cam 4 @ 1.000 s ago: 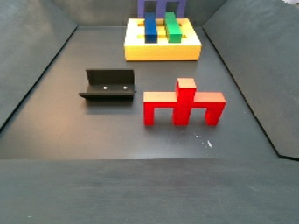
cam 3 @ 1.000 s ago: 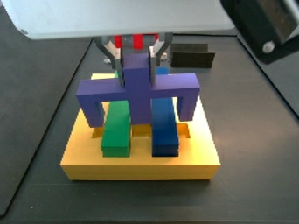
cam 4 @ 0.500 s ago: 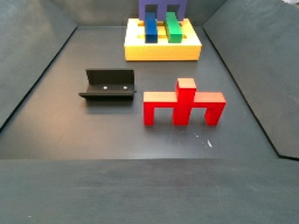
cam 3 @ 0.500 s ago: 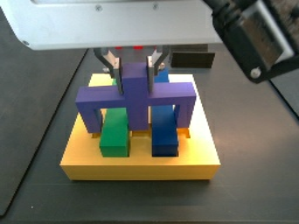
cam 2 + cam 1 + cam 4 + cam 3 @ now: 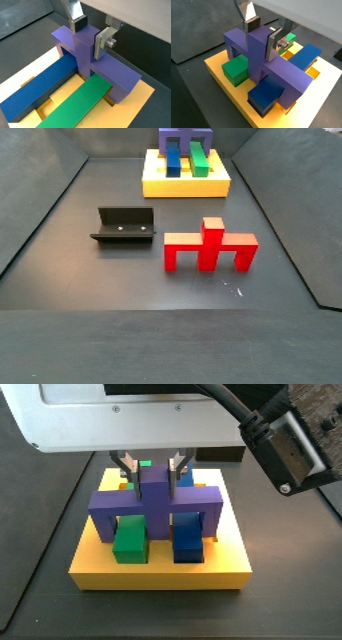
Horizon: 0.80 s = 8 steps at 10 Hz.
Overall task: Pick up the purple object. Move up. Move to above the board. Insert the purple object.
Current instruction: Insert the purple object.
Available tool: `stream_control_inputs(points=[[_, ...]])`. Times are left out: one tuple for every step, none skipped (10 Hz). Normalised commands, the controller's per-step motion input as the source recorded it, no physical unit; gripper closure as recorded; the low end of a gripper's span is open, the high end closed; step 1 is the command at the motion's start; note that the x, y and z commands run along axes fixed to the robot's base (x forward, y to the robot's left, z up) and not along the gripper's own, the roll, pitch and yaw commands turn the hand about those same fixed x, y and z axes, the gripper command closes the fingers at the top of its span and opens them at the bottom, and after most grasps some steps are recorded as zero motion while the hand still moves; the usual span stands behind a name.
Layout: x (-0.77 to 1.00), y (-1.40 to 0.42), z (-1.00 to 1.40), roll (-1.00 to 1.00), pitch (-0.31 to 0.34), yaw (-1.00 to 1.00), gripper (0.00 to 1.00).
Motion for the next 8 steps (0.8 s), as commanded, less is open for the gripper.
stream_control_inputs(points=[[0.00,0.00,0.00,0.04,0.000,0.01,1.00],[0.00,-0.01,0.00,0.18,0.009,0.00,1.00],[0.00,-0.01,-0.01,0.16,0.000,0.01,1.00],[-0.03,0.00,-0.18,0.10,-0.006,0.02,1.00],[-0.07,0.00,-0.25,0.14,0.000,0.00,1.00],[-0.06,0.00,-0.33,0.12,0.000,0.00,1.00],[0.00,0.00,-0.33,0.17,0.000,0.00,1.00],[0.00,-0.17,-0.36,0.16,0.000,0.00,1.00]])
